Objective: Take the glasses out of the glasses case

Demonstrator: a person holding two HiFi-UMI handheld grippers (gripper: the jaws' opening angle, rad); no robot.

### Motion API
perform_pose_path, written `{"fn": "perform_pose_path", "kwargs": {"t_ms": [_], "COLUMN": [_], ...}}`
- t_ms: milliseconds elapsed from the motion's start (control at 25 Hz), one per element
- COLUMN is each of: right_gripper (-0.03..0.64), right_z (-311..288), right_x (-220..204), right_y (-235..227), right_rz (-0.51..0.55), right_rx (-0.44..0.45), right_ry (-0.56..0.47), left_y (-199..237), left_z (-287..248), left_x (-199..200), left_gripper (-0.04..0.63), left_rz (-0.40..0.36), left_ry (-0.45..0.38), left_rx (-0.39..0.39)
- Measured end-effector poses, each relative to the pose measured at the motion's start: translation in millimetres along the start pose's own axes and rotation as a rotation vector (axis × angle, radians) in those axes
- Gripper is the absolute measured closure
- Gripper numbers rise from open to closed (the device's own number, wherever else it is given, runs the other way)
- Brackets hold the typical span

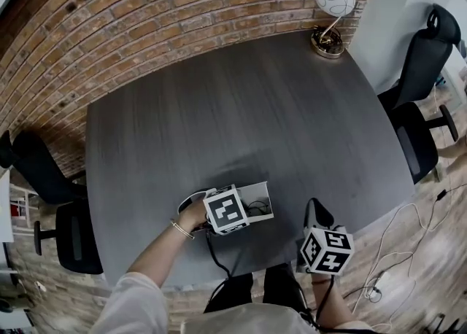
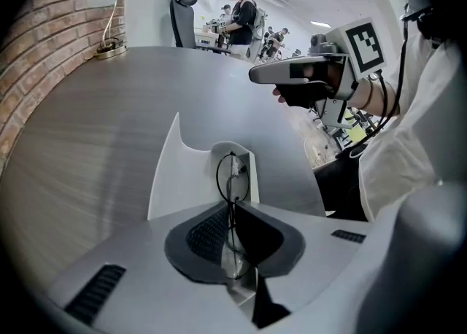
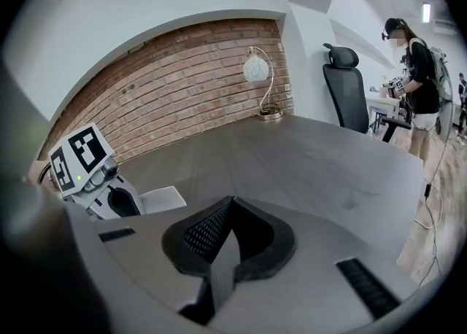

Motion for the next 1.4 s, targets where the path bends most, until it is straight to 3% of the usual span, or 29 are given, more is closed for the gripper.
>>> {"fn": "perform_pose_path", "kwargs": {"t_ms": [640, 1040, 1400], "right_gripper": [0.584, 0.584, 0.584], "right_z": [8.3, 9.2, 3.1], "right_x": [33.6, 78.6, 125.4], "right_y": [20.2, 50.6, 91.5], "right_rz": [0.074, 0.156, 0.252], "right_rx": [0.041, 0.108, 0.204], "right_ry": [-0.065, -0.14, -0.218], "left_y": [8.2, 9.2, 12.3], "left_z": [50.6, 123.7, 201.0], "left_x": [13.9, 16.5, 3.8], "left_gripper": [0.558, 0.558, 0.558], "left_rz": [0.123, 0.362, 0.52], "left_ry": [-0.304, -0.74, -1.067], "left_rx": [0.192, 0.314, 0.595]}}
Point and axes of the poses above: the fingertips, and each gripper's own axes: z backward along the fingers, y to its left, x out of its top, the point moved 3 cm from there along z, backward along the fingers
